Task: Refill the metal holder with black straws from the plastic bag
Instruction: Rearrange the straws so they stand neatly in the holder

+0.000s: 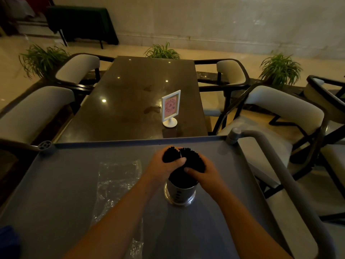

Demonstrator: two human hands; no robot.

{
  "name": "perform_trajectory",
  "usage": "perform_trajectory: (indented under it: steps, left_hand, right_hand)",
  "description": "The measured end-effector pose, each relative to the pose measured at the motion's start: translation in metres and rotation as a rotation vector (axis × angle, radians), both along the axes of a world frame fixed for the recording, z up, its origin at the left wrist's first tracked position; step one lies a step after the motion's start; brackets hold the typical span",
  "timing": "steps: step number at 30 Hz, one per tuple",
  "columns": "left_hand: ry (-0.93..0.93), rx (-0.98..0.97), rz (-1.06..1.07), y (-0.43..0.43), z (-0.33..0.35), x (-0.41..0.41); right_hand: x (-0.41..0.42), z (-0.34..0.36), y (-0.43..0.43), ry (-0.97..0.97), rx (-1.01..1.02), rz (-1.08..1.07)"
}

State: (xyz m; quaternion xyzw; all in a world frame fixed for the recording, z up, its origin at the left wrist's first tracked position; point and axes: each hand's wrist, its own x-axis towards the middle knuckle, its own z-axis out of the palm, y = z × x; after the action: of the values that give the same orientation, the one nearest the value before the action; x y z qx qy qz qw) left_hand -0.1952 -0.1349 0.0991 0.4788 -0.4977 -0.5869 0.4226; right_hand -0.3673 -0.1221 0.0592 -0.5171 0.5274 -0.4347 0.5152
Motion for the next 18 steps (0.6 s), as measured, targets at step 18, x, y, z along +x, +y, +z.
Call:
perform_trajectory:
  steps: [18]
  left_hand:
    - [0.194, -0.145, -0.069, -0.012, 0.077, 0.022]
  right_hand:
    - [0.008, 0.006, -0.007, -0.005, 0.066, -0.002]
